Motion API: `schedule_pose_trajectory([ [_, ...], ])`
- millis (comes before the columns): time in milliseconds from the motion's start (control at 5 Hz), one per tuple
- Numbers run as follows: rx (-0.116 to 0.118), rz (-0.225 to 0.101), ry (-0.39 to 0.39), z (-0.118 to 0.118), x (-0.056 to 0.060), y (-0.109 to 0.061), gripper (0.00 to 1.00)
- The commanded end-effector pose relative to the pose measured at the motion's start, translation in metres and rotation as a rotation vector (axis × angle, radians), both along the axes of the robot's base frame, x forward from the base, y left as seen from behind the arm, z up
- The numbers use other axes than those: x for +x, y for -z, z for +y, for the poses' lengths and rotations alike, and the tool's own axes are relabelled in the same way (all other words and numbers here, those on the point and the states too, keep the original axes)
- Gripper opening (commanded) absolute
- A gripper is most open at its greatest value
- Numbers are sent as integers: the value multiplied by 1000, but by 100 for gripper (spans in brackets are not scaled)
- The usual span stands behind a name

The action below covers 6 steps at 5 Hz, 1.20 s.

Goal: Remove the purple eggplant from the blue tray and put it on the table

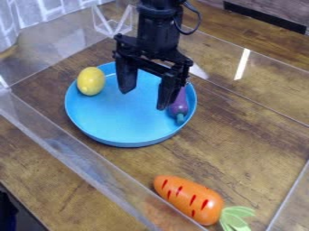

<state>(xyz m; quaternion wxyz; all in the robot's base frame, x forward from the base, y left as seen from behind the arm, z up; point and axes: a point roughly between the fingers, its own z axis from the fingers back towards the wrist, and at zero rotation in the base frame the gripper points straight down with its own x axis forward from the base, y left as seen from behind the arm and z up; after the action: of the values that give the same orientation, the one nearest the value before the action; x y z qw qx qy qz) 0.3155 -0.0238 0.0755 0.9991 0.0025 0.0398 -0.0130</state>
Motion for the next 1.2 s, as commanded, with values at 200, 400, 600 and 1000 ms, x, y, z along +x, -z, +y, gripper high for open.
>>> schedule_pose_trajectory([
  [200, -13, -74, 22, -8, 19, -9, 100],
  [400, -17, -82, 23, -9, 24, -7, 100],
  [600, -20, -91, 23, -9, 30, -6, 100],
  [1000, -31, -113, 22, -9, 38, -6, 100],
])
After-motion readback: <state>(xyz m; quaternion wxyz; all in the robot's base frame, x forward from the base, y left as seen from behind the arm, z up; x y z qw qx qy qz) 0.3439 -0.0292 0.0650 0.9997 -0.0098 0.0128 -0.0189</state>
